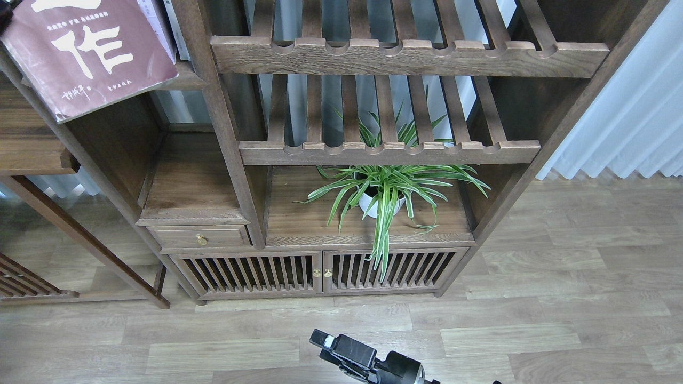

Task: Organize books on shelf
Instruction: 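Lift the maroon book with the left gripper onto the high shelf, then release the maroon book and hold the left gripper near the shelf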

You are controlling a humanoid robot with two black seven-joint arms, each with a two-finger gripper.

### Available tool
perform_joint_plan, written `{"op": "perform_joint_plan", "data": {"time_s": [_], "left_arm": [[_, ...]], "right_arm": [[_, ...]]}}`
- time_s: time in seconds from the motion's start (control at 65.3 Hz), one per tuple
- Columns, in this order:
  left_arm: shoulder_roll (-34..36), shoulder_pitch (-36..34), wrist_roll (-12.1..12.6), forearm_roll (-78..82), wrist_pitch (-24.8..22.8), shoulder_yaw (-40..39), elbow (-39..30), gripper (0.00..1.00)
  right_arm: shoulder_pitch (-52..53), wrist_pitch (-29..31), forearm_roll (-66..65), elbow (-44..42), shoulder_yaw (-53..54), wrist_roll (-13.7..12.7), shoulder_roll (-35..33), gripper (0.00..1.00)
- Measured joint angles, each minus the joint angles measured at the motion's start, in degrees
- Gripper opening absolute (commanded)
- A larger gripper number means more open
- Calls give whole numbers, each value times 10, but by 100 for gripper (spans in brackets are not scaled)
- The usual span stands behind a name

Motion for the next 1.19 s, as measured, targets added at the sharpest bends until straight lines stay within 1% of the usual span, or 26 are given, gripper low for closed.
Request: {"op": "perform_joint_plan", "data": {"time_s": [0.214, 0.337, 0.505, 0.52, 0.582, 0.674, 0.75, 1.01, 1.194], "left_arm": [[-12, -43, 6, 8, 0, 0, 25, 6], [-29, -62, 11, 41, 0, 2, 54, 6], [-55, -92, 12, 131, 0, -2, 105, 6], [-62, -105, 13, 159, 0, -3, 123, 6], [-68, -119, 14, 188, 0, -4, 141, 6], [-86, -156, 16, 260, 0, -4, 188, 6], [-100, -180, 16, 305, 0, -4, 210, 6], [-143, -238, 20, 451, 0, -2, 231, 6], [-176, -269, 21, 524, 0, -3, 262, 6]], "right_arm": [[0, 0, 0, -5, 1, 0, 0, 96], [0, 0, 0, -6, 2, 0, 0, 96], [0, 0, 0, -7, 3, 0, 0, 96], [0, 0, 0, -7, 3, 0, 0, 96], [0, 0, 0, -7, 3, 0, 0, 96], [0, 0, 0, -7, 3, 0, 0, 96], [0, 0, 0, -7, 3, 0, 0, 96], [0, 0, 1, -5, 3, 0, 0, 96], [-4, 0, 2, -5, 3, 0, 0, 96]]}}
